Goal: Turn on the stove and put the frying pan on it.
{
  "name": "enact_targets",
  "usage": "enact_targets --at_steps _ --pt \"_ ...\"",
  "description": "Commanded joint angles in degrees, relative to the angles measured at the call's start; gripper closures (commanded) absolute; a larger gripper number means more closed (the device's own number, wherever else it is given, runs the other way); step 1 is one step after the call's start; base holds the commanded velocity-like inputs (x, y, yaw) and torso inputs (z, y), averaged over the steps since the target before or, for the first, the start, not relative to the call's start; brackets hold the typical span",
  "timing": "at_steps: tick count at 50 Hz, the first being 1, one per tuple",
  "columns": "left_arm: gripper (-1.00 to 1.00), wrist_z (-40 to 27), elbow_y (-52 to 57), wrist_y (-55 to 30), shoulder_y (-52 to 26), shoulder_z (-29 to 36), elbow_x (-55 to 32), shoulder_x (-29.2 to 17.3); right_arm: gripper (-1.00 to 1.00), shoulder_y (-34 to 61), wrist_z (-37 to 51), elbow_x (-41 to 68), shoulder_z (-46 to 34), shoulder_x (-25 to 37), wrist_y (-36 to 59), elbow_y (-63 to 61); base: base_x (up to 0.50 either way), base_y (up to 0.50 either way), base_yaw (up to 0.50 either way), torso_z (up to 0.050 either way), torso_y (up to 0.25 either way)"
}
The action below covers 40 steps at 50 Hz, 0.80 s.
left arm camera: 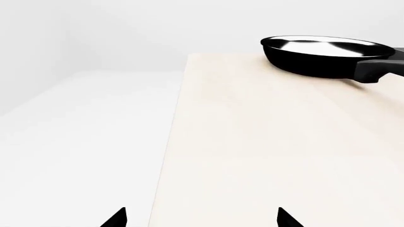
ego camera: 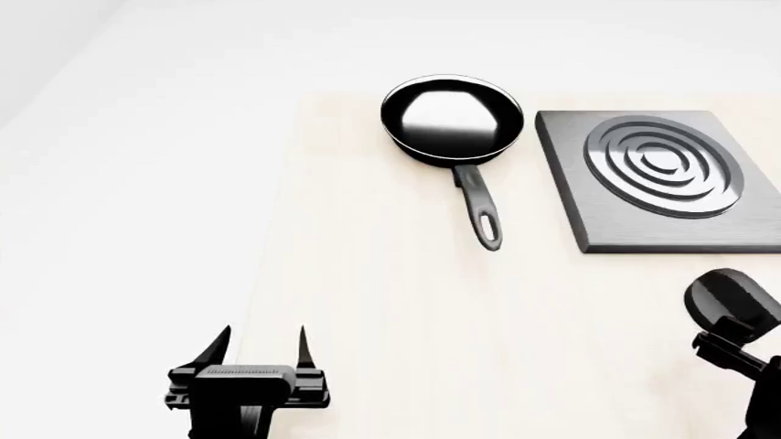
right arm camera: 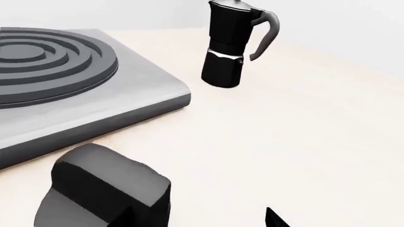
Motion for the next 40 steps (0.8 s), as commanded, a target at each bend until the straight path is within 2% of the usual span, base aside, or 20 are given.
enact_targets --at_steps 1,26,40 --pt "-1.0 -0.26 -0.01 0.07 -0.07 0.25 -0.17 -0.2 -1.0 0.22 0.09 0.02 0.47 0.44 -0.05 1.28 0.0 0.0 0.0 0.0 0.0" --pt "-1.0 -0.79 -0.01 0.11 -0.14 0.86 -0.43 -0.61 -1.0 0.1 0.44 2.0 2.59 3.23 4.18 -1.6 0.0 0.0 0.0 0.0 0.0" --pt "-1.0 -1.06 -0.31 0.18 -0.33 1.11 -0.64 -0.75 -1.0 1.76 -0.26 2.43 2.69 3.16 3.29 0.82 0.0 0.0 0.0 0.0 0.0"
